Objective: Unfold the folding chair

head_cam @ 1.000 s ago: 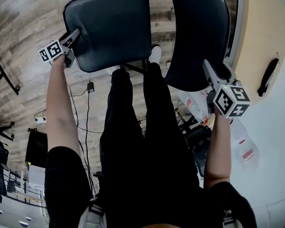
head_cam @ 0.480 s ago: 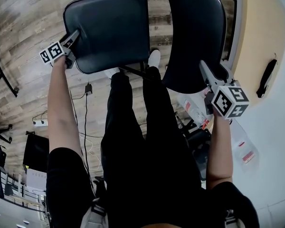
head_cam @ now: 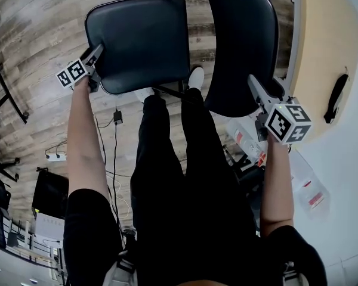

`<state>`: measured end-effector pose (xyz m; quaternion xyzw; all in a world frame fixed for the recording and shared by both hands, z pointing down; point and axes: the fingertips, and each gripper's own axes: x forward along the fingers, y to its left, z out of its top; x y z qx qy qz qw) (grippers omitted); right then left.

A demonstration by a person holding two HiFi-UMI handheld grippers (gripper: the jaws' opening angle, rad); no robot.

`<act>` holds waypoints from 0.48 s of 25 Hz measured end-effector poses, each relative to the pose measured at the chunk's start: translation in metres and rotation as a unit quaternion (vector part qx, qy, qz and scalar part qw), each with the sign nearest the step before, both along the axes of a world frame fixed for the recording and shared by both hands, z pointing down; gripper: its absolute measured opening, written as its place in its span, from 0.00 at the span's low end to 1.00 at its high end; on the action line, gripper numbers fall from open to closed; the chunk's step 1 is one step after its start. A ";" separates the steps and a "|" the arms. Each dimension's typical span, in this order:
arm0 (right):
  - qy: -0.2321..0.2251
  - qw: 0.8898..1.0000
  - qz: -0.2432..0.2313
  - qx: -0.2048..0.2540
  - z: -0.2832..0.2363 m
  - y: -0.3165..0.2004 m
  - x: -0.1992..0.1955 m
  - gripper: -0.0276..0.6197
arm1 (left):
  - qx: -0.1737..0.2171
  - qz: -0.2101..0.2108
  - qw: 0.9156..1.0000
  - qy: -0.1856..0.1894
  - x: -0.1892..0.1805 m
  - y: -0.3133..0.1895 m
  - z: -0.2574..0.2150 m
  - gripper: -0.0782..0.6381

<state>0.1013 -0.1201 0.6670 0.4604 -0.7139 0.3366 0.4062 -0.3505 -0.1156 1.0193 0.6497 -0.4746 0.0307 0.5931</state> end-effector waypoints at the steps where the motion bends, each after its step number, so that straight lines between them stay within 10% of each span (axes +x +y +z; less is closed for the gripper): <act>1: 0.000 1.000 0.002 0.005 -0.002 -0.002 0.000 0.36 | -0.002 0.013 1.000 -0.011 0.001 0.004 -0.006 0.57; 12: -0.004 0.994 -0.004 0.108 -0.078 -0.028 -0.012 0.43 | 0.071 0.112 0.986 -0.103 0.002 0.041 -0.166 0.58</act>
